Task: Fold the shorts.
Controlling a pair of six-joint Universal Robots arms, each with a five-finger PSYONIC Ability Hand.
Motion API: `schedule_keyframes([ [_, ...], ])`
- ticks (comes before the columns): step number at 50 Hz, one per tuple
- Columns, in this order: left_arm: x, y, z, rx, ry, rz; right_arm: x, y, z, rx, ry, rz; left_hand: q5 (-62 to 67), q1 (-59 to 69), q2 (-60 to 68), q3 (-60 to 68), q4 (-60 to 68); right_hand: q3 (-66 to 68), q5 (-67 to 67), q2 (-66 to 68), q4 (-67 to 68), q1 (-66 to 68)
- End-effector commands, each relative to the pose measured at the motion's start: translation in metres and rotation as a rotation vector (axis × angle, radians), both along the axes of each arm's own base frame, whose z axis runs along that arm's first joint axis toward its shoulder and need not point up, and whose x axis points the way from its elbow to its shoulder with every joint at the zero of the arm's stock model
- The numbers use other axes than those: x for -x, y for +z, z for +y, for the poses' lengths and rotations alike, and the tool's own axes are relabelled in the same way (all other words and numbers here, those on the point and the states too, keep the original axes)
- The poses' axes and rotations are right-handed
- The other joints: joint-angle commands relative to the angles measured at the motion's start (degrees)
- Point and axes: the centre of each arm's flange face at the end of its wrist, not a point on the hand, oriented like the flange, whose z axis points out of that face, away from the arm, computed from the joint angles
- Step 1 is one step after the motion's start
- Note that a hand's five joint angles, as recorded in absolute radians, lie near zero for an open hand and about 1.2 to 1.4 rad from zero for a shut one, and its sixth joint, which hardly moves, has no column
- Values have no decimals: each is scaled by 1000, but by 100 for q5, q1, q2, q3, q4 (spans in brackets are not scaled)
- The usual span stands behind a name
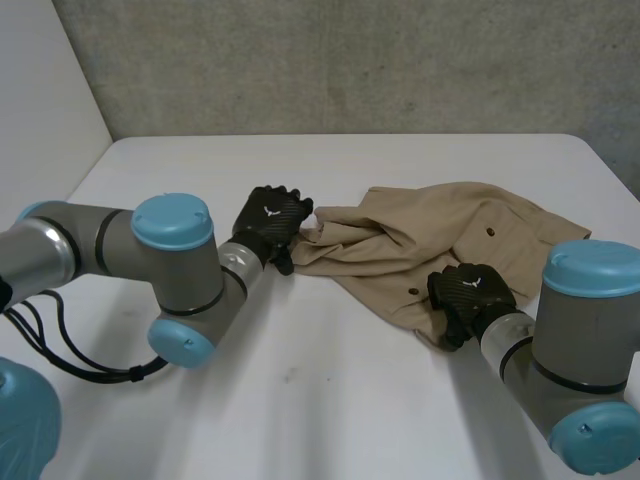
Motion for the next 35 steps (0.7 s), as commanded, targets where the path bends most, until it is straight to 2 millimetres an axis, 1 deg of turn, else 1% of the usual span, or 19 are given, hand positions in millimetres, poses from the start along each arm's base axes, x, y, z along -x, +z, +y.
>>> schedule_keyframes([
  [1,3,-8,-6,-1,3,-2,0,6,-7,53,3,-11,1156,1168,1186,1183,1177,2973,3242,2926,3073,3810],
  [2,3,-9,-7,-1,3,-4,0,7,-7,56,6,-13,1357,1369,1387,1383,1378,2973,3242,2926,3073,3810],
  [6,3,-12,-9,-1,8,-5,0,16,-4,75,16,-17,3020,3033,3050,3047,3041,2973,3242,2926,3073,3810],
  [7,3,-14,-11,0,14,-5,0,19,-3,83,17,-17,4373,4385,4403,4400,4394,2973,3242,2926,3073,3810],
  [9,2,-13,-14,8,24,-3,0,28,-2,110,21,-21,5773,5785,5803,5800,5794,2973,3242,2926,3073,3810],
  [10,1,-10,-17,16,44,1,0,38,0,130,26,-18,5781,5793,5810,5807,5802,2973,3242,2926,3073,3810],
  [13,-4,-3,-23,38,106,4,2,50,4,146,38,-1,5781,5793,5810,5807,5802,2973,3242,2926,3073,3810],
  [14,-8,0,-26,46,150,2,2,59,7,157,48,9,5781,5793,5810,5807,5802,2973,3242,2926,3073,3810],
  [17,-15,15,-28,71,204,11,4,71,9,172,64,23,5781,5793,5810,5807,5802,2973,3242,2926,3073,3810],
  [18,-20,32,-27,93,230,26,4,82,10,194,77,21,5781,5793,5810,5807,5802,2973,3242,2926,3073,3810],
  [20,-26,49,-26,113,254,42,3,94,11,222,84,13,5781,5793,5810,5807,5802,2973,3242,2926,3073,3810],
  [21,-35,61,-23,123,273,51,3,104,12,247,87,0,5781,5793,5810,5807,5802,2973,3242,2926,3073,3810],
  [24,-53,83,-22,144,312,70,3,123,12,302,92,-21,5781,5793,5810,5807,5802,2973,3242,2926,3073,3810],
  [25,-65,96,-20,160,335,79,3,135,13,336,94,-35,5781,5793,5810,5807,5802,2973,3242,2926,3073,3810],
  [28,-79,115,-14,184,361,96,3,150,15,377,101,-54,5781,5793,5810,5807,5802,2973,3242,2926,3073,3810],
  [29,-87,124,-8,189,373,107,1,159,16,401,111,-66,5781,5793,5810,5807,5802,2973,3242,2926,3073,3810],
  [31,-94,131,0,179,382,115,1,165,16,416,121,-76,5781,5793,5810,5807,5802,2973,3242,2926,3073,3810],
  [32,-97,133,7,155,381,119,-1,168,16,422,134,-82,5781,5793,5810,5807,5802,2973,3242,2926,3073,3810],
  [35,-102,128,20,89,380,116,-2,166,15,408,145,-75,5781,5793,5810,5807,5802,2973,3242,2926,3073,3810],
])
